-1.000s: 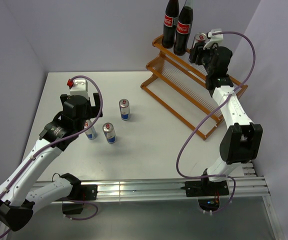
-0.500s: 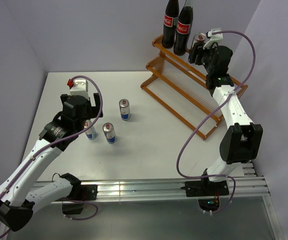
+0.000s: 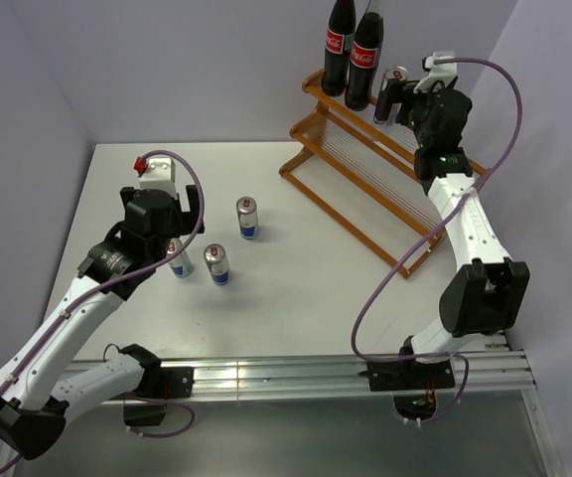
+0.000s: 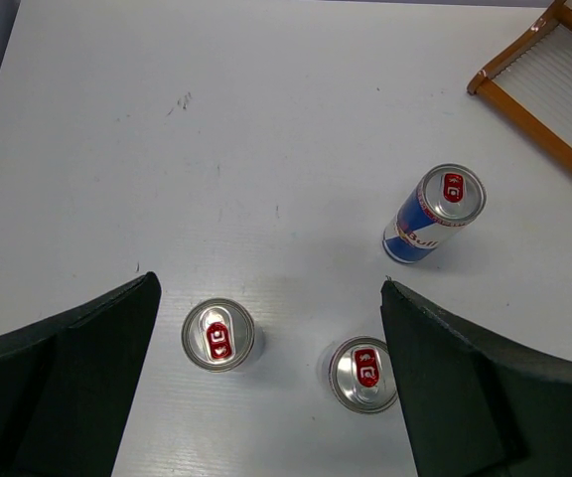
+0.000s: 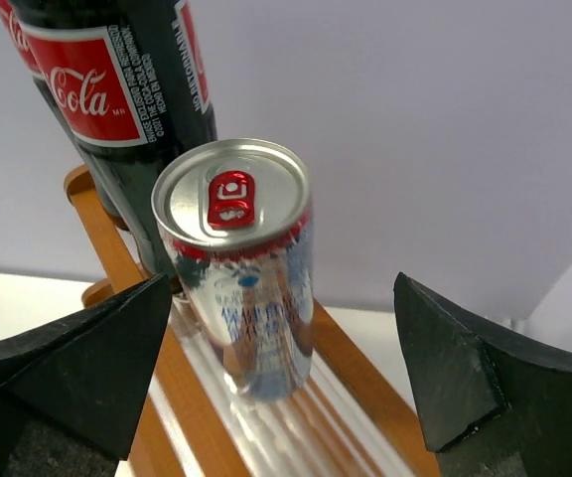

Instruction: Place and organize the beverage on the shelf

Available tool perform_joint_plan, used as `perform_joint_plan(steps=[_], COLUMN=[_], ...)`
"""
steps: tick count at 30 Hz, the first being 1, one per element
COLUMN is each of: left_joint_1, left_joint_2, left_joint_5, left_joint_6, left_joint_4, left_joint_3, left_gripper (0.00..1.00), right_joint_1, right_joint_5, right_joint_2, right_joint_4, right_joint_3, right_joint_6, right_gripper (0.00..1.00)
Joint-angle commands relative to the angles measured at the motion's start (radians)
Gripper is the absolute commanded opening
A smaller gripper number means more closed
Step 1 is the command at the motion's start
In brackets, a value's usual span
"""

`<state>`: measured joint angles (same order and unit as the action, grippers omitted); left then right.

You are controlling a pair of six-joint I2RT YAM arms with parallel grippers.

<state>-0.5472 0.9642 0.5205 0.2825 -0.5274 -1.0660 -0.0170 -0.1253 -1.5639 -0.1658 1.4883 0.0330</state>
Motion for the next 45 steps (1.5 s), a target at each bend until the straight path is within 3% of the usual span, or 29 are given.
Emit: perform_joint_plan(steps=[1, 5, 12, 18, 21, 30, 39, 45], left_joint_1=[0.003, 0.004, 0.004, 0.006, 0.006, -0.008, -0.042, -0.043], left_joint_2=[0.001, 0.030, 0.086, 0.172, 0.224, 0.392, 0.606, 0.720], left_joint_5=[0.015, 0.053, 0.023, -0.062, -0.089, -0.244, -0.251, -0.249], left_joint_6=[0.009, 0.038, 0.083, 0.153, 0.199, 0.253, 0.244, 0.256], left_joint_4=[0.021, 0.007, -0.060, -0.157, -0.195, -0.115, -0.075, -0.034], left_joint_3=[-0.012, -0.035, -0.103, -0.244, -0.284, -0.328, -0.405, -0.460], left_gripper=[0.99, 0.99, 1.00, 1.00, 0.99, 0.99, 0.99, 0.99], right_joint_1=[0.006, 0.006, -0.090, -0.305, -0.369, -0.393, -0.393, -0.393], right_joint_5=[0.102, 0.124, 0.200, 0.516, 0.590, 0.431, 0.290, 0.296], right_joint_2=[0.105, 0.178, 0.373, 0.462, 0.490, 0.682, 0.726, 0.706], right_joint_4=[0.091, 0.274, 0.422, 0.612, 0.663, 0.522, 0.517, 0.519], right_joint_3=[0.059, 0.073, -0.106, -0.152, -0.184, -0.398, -0.508, -0.543], right_joint_6=[-0.062, -0.168, -0.240, -0.257, -0.275, -0.331, -0.357, -0.375], right_gripper=[1.00, 1.00, 1.00, 1.00, 1.00, 1.00, 1.00, 1.00])
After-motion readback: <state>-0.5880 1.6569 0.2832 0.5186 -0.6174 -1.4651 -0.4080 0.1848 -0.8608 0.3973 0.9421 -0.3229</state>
